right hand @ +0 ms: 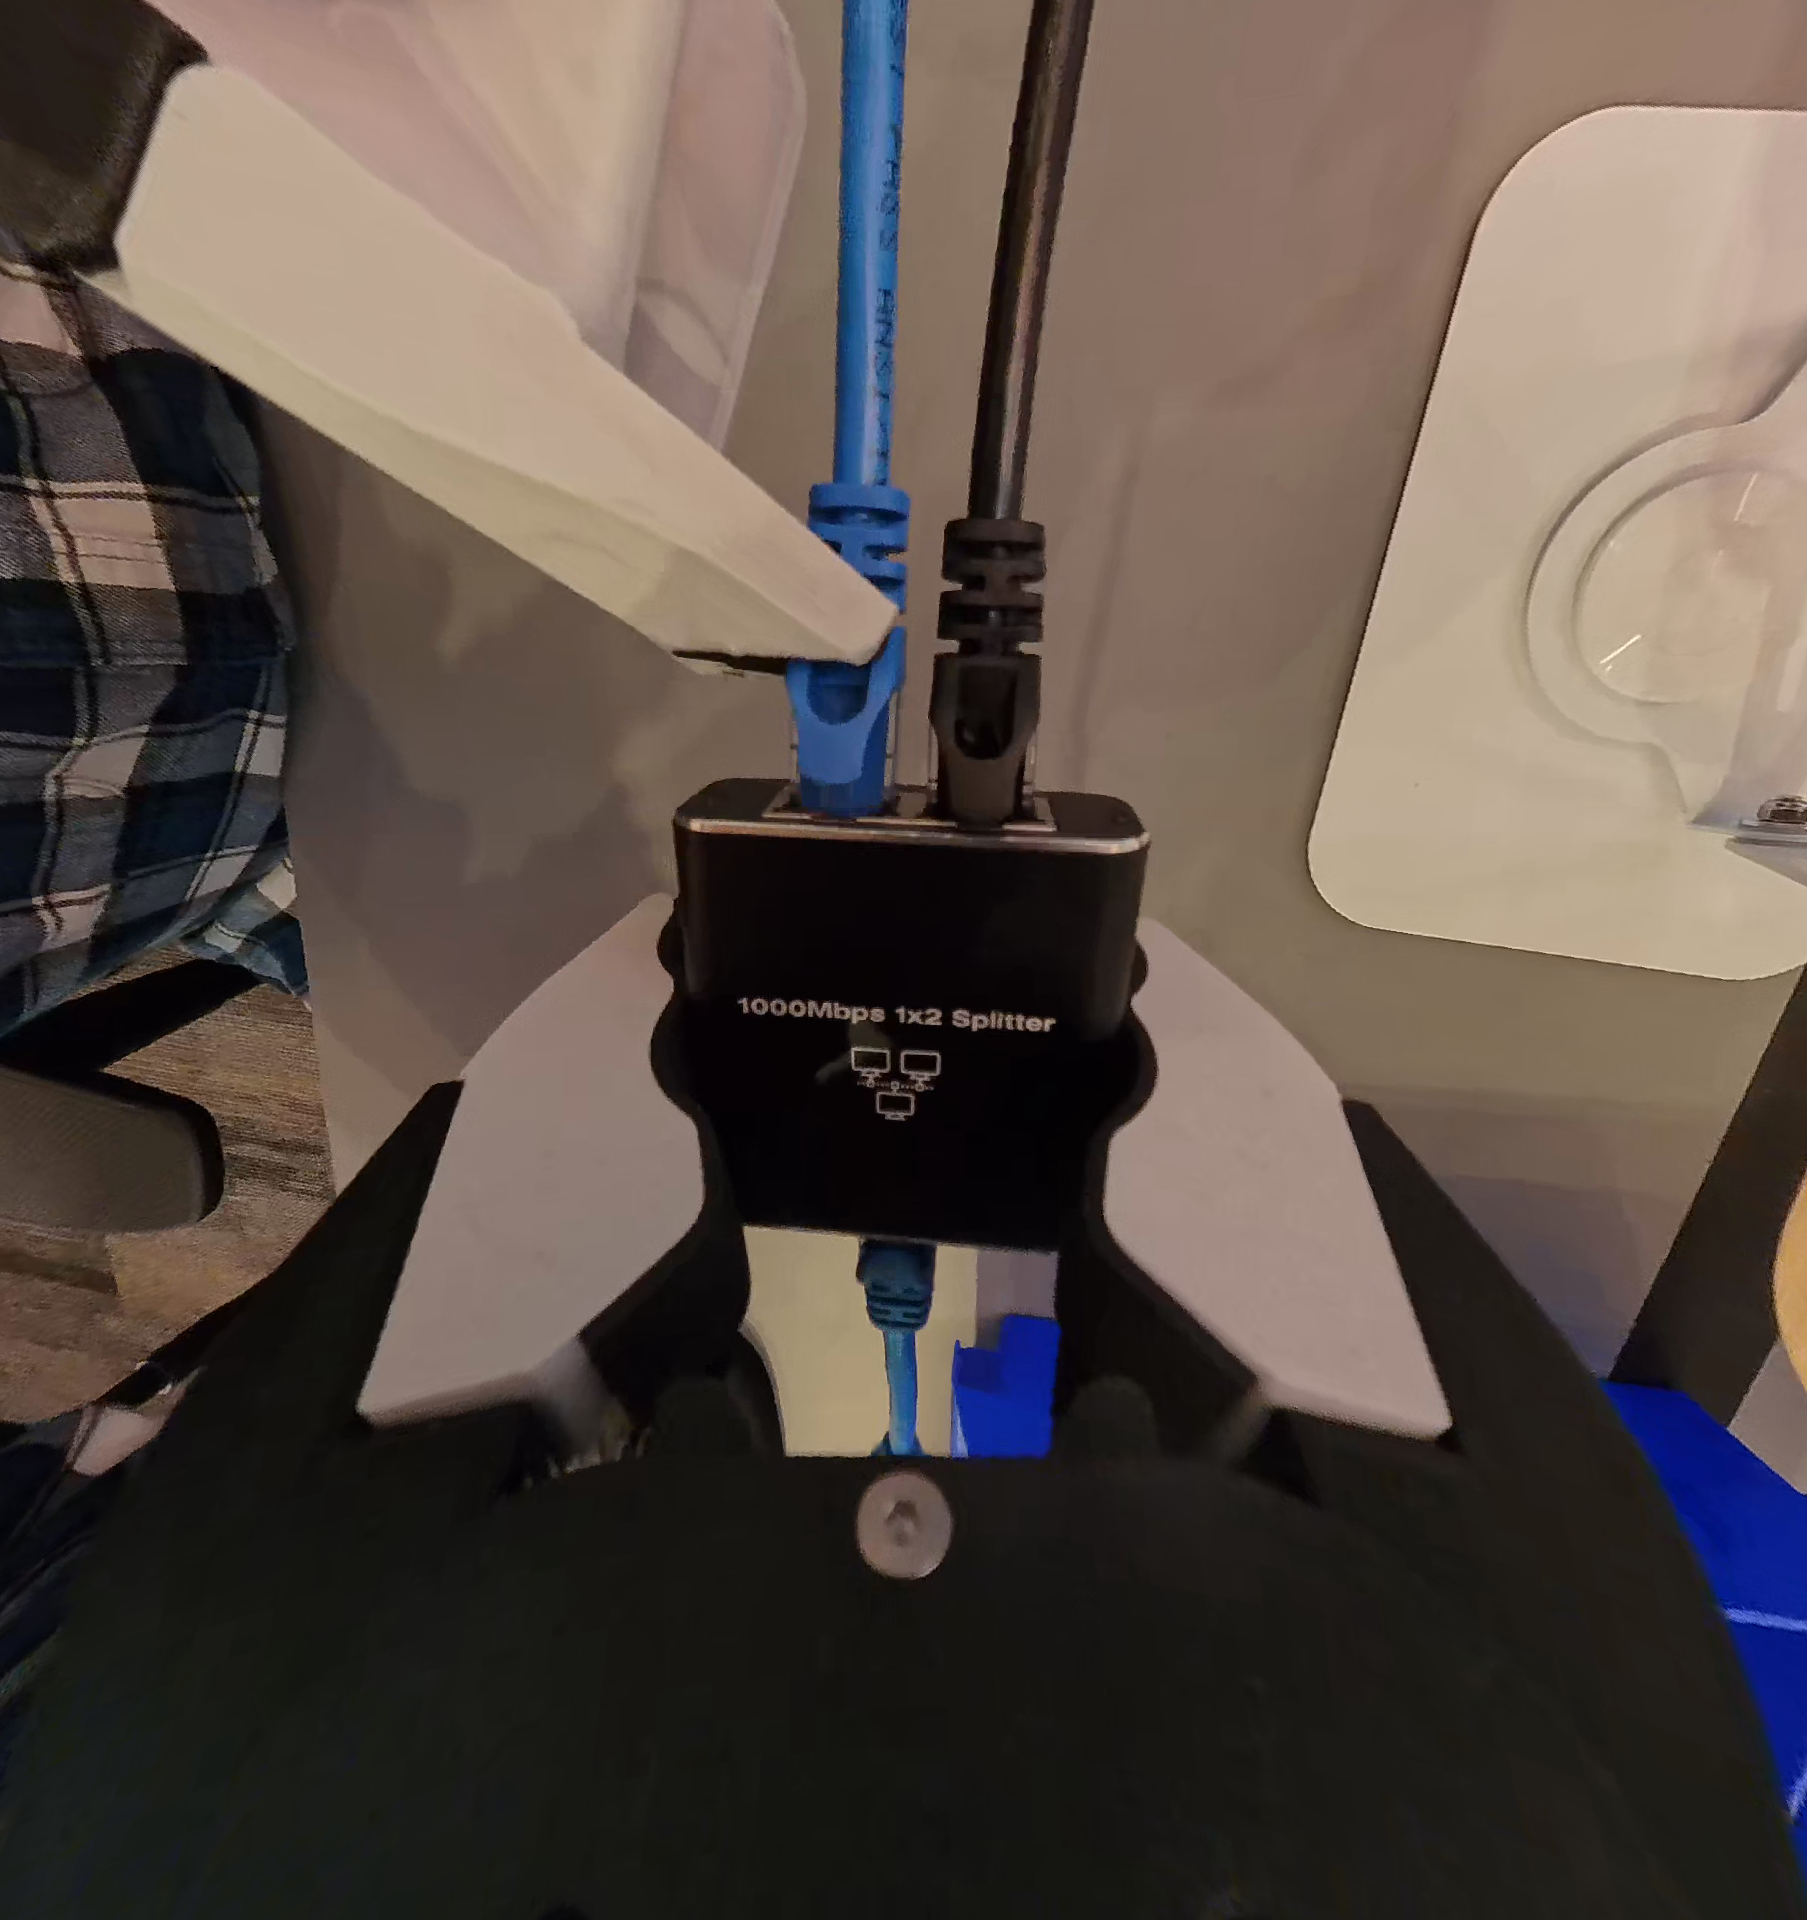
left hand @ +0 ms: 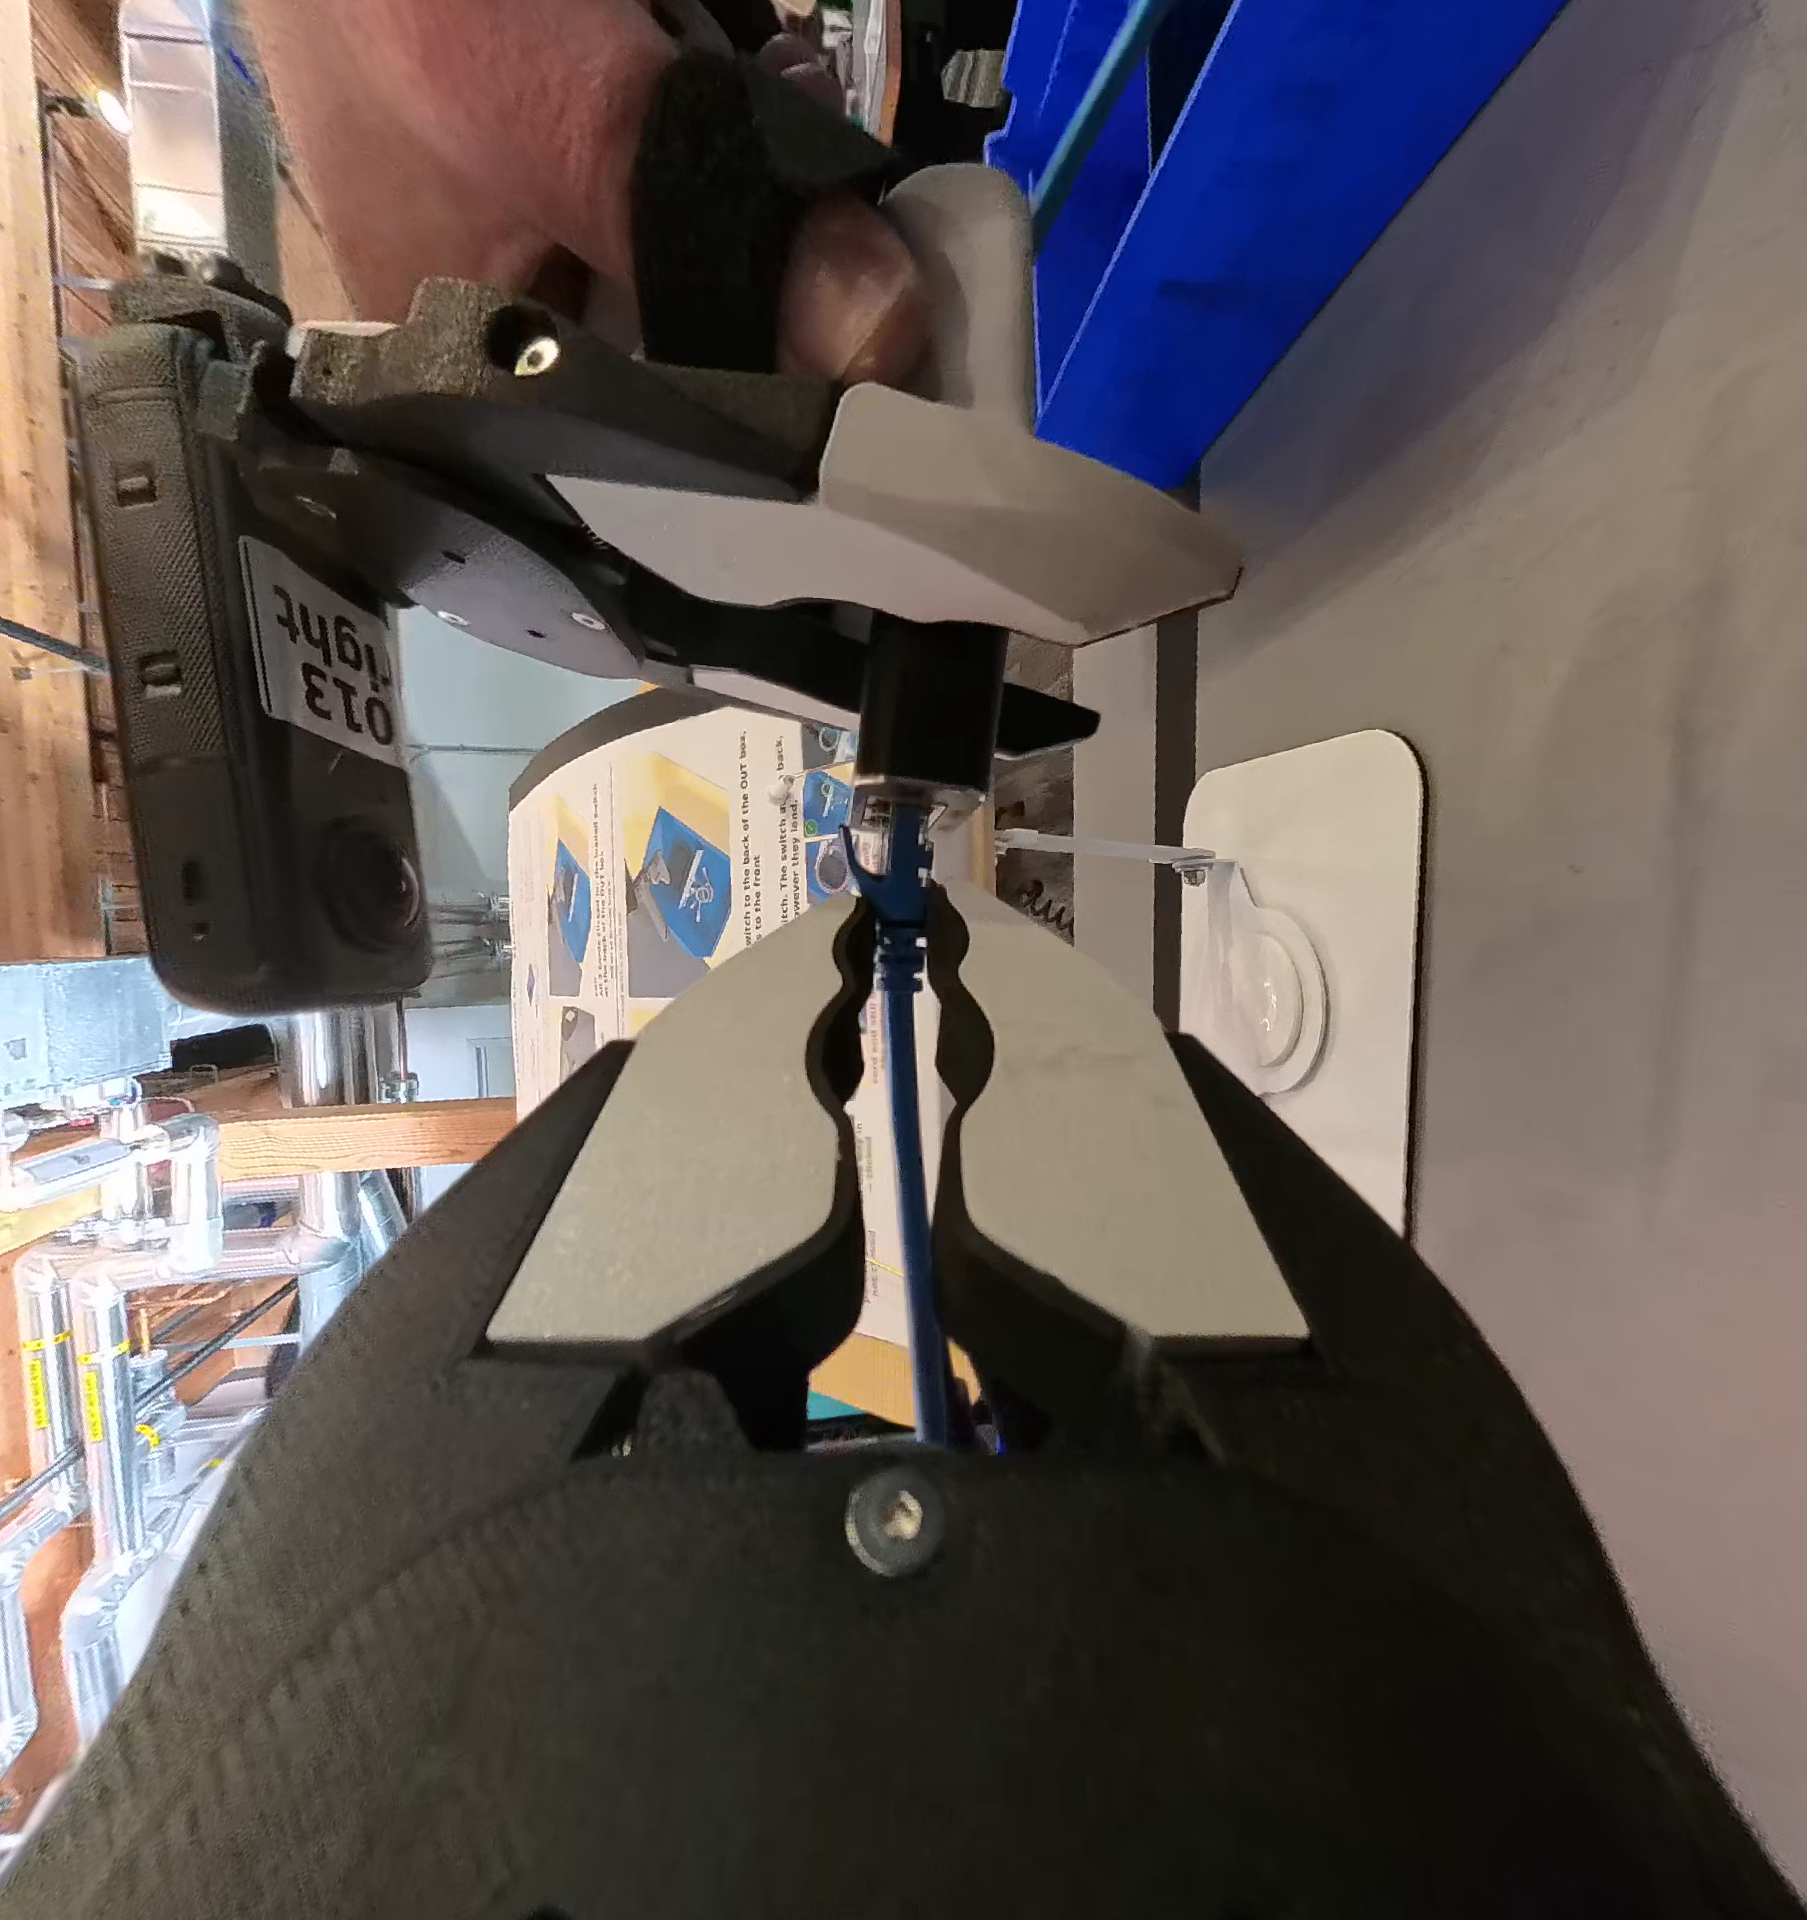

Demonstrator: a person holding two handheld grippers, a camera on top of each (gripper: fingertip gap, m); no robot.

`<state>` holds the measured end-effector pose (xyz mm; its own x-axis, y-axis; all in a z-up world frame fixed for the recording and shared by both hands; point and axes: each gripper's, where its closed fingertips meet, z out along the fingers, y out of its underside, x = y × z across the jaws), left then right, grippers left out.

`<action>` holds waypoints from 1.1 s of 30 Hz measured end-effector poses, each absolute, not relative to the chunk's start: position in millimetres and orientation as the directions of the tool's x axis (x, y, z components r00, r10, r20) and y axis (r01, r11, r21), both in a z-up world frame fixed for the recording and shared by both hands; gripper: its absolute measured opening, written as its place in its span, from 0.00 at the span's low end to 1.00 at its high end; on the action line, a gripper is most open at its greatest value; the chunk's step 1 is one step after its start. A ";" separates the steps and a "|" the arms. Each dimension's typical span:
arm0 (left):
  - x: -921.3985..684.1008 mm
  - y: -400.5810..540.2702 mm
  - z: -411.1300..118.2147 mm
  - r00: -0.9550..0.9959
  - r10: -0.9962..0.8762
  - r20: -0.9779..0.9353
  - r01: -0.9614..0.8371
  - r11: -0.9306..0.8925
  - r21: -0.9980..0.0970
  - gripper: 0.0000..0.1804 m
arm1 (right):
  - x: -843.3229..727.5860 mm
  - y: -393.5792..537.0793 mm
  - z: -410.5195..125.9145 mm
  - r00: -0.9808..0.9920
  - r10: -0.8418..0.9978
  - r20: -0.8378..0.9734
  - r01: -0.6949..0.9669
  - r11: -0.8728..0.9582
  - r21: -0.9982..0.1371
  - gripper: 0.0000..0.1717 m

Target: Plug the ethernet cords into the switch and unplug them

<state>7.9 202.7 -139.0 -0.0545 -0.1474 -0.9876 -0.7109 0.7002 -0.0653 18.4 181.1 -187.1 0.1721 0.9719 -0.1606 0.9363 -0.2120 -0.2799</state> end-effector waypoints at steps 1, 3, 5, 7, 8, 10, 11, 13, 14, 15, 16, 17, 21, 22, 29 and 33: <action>7.8 202.9 -138.9 -0.054 -0.147 -0.988 -0.711 0.700 -0.065 0.05 | 18.5 181.9 -186.8 0.176 0.972 -0.153 0.937 -0.213 -0.278 0.43; 7.4 203.8 -138.5 -0.048 -0.147 -0.988 -0.711 0.700 -0.069 0.05 | 18.0 182.7 -185.0 0.185 0.972 -0.147 0.934 -0.220 -0.280 0.43; 7.2 204.7 -140.1 -0.055 -0.149 -0.987 -0.717 0.694 -0.064 0.05 | 17.7 184.5 -183.0 0.195 0.972 -0.134 0.933 -0.226 -0.279 0.43; 7.0 204.7 -143.4 -0.064 -0.147 -0.987 -0.720 0.692 -0.056 0.05 | 17.3 186.0 -180.5 0.195 0.973 -0.124 0.933 -0.223 -0.281 0.43; 6.8 204.2 -146.4 -0.075 -0.149 -0.986 -0.718 0.694 -0.050 0.05 | 16.2 186.3 -179.0 0.199 0.972 -0.126 0.931 -0.228 -0.287 0.44; 6.8 202.8 -150.1 -0.067 -0.151 -0.986 -0.713 0.699 -0.058 0.05 | 14.3 186.5 -175.6 0.196 0.973 -0.122 0.929 -0.225 -0.296 0.43; 6.6 202.6 -150.4 -0.066 -0.146 -0.987 -0.714 0.698 -0.056 0.05 | 13.9 187.0 -174.5 0.195 0.974 -0.113 0.930 -0.220 -0.293 0.43; 6.2 203.6 -149.1 -0.059 -0.149 -0.987 -0.717 0.694 -0.062 0.05 | 13.6 187.6 -174.1 0.195 0.974 -0.116 0.931 -0.221 -0.292 0.43; 5.7 204.5 -148.1 -0.055 -0.145 -0.988 -0.715 0.696 -0.063 0.05 | 12.8 188.4 -172.9 0.198 0.973 -0.119 0.927 -0.225 -0.301 0.43; 5.5 205.0 -148.0 -0.057 -0.145 -0.988 -0.715 0.696 -0.061 0.05 | 12.4 188.9 -172.2 0.201 0.973 -0.117 0.926 -0.228 -0.302 0.43; 5.7 204.6 -148.5 -0.061 -0.139 -0.988 -0.714 0.698 -0.054 0.05 | 12.7 188.9 -172.5 0.202 0.973 -0.113 0.928 -0.227 -0.296 0.43; 5.6 204.5 -149.2 -0.065 -0.131 -0.989 -0.714 0.699 -0.045 0.05 | 12.5 189.2 -172.6 0.200 0.974 -0.108 0.930 -0.223 -0.293 0.43; 5.5 204.5 -152.1 -0.078 -0.129 -0.989 -0.718 0.696 -0.034 0.04 | 10.8 190.2 -174.8 0.205 0.973 -0.106 0.931 -0.227 -0.287 0.43; 5.5 205.0 -153.3 -0.079 -0.136 -0.988 -0.717 0.696 -0.038 0.04 | 10.8 190.9 -175.7 0.208 0.973 -0.104 0.931 -0.230 -0.285 0.43; -0.2 212.1 -144.9 -0.052 -0.168 -0.984 -0.724 0.685 -0.079 0.05 | 8.9 194.1 -175.8 0.227 0.965 -0.127 0.908 -0.257 -0.329 0.43; -14.1 206.4 -122.7 0.023 -0.173 -0.985 -0.719 0.682 -0.137 0.14 | 9.9 194.7 -166.0 0.233 0.967 -0.106 0.893 -0.256 -0.370 0.44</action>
